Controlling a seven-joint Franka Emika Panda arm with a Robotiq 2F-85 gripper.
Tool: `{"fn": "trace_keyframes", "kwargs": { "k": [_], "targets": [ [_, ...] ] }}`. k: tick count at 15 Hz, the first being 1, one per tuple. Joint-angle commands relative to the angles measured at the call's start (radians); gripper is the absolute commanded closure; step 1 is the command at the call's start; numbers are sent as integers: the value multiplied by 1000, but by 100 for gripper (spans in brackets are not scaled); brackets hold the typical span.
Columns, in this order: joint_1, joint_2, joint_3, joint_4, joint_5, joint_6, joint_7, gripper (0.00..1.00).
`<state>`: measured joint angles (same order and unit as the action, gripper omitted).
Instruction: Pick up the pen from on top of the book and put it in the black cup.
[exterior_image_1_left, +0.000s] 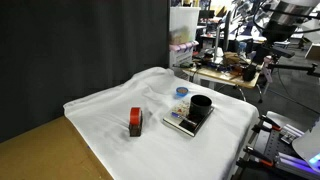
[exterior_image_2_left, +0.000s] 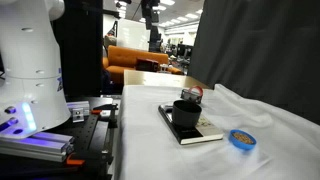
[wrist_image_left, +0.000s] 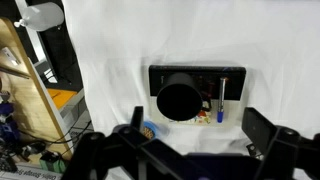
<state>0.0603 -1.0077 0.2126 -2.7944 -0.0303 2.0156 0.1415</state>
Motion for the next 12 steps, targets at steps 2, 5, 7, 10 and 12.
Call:
{"fn": "trace_keyframes", "kwargs": {
  "k": [2,5,7,10,12],
  "targets": [
    [10,5,-9,3,-10,-3,8,0],
    [12,9,-8,3,-11,0,5,0],
    [15,12,-8,3,-12,8,0,0],
    [24,27,-11,3,-8,33,-12,0],
    [30,48,-12,4,-3,66,-11,0]
  ]
}}
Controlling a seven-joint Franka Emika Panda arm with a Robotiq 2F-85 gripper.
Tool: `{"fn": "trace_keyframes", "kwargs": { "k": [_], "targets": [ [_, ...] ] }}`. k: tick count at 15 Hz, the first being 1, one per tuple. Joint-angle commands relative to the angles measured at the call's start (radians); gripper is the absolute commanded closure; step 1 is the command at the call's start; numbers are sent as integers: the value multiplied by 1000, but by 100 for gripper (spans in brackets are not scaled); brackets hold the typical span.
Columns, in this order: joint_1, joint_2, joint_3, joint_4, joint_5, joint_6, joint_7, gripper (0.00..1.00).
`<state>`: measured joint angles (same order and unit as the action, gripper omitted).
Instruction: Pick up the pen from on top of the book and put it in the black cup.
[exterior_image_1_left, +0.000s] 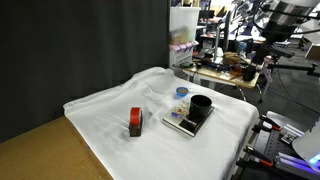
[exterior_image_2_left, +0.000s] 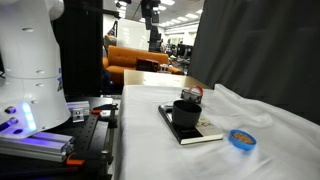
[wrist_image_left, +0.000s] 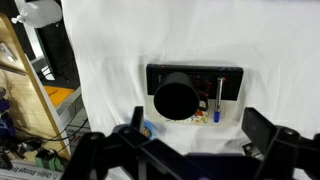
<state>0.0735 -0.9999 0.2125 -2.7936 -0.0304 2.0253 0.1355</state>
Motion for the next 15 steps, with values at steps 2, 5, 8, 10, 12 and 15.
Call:
{"fn": "trace_keyframes", "kwargs": {
  "k": [2,5,8,10,12,15],
  "targets": [
    [27,72,-12,2,4,118,-9,0],
    [40,131,-12,5,5,199,-15,0],
    [55,181,-15,9,9,258,-21,0],
    [48,159,-6,6,-5,219,-6,0],
    [48,157,-6,6,-5,217,-6,0],
    [48,154,-6,6,-5,217,-6,0]
  ]
}}
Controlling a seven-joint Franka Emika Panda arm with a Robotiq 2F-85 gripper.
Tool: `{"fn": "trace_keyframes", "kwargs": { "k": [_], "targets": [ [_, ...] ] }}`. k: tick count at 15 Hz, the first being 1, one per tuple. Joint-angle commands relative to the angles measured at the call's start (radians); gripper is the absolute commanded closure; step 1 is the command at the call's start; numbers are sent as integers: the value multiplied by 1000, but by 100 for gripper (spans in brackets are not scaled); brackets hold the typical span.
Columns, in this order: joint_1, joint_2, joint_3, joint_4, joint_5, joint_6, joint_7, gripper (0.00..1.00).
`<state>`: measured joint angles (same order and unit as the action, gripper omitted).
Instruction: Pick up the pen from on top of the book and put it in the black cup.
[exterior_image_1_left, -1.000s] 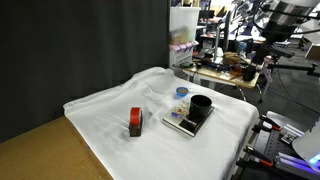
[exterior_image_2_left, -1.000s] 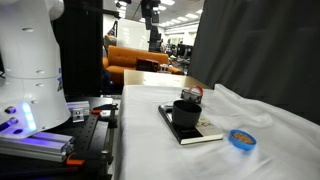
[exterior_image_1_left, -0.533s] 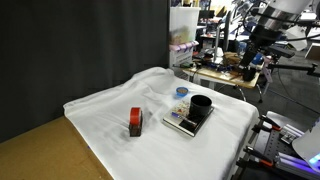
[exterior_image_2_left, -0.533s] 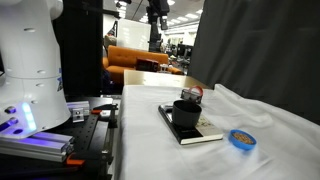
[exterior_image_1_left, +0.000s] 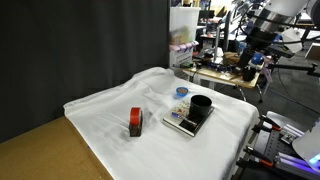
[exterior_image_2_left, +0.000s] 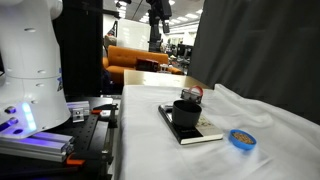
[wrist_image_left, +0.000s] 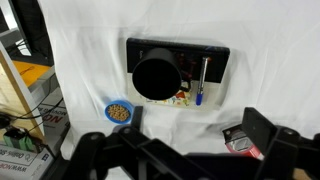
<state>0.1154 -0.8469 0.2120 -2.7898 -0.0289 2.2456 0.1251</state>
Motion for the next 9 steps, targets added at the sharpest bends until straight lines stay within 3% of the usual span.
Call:
{"fn": "trace_keyframes", "kwargs": {
  "k": [1,9],
  "targets": [
    [4,0,-7,3,-7,-11,5,0],
    [37,27,-22,11,30,56,-9,0]
  ]
}}
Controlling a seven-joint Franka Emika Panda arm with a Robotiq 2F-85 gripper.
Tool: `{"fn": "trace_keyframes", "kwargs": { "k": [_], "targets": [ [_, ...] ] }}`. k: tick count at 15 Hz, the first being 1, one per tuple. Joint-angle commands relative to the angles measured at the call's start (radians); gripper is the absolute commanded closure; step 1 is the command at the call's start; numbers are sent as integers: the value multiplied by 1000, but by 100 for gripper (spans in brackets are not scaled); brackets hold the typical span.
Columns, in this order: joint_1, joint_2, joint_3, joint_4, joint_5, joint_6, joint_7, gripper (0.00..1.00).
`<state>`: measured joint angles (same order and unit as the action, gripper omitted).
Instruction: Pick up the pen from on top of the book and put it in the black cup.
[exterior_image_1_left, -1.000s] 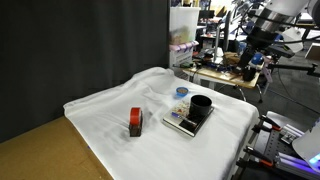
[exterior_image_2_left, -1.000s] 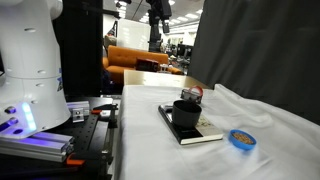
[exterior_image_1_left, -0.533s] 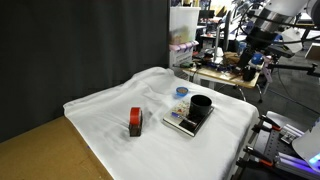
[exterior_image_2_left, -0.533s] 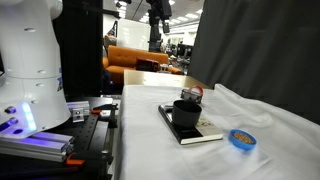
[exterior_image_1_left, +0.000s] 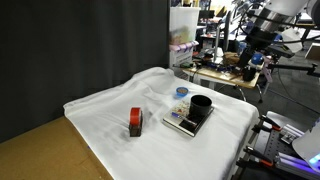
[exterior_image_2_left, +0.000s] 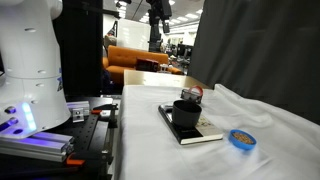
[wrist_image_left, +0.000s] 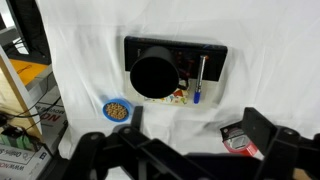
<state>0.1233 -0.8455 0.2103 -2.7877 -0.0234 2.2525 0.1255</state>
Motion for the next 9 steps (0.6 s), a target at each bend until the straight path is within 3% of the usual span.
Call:
{"fn": "trace_keyframes", "kwargs": {
  "k": [1,9],
  "targets": [
    [38,33,-19,11,28,76,-15,0],
    [88,191,-4,33,59,244,-5,0]
  ]
}}
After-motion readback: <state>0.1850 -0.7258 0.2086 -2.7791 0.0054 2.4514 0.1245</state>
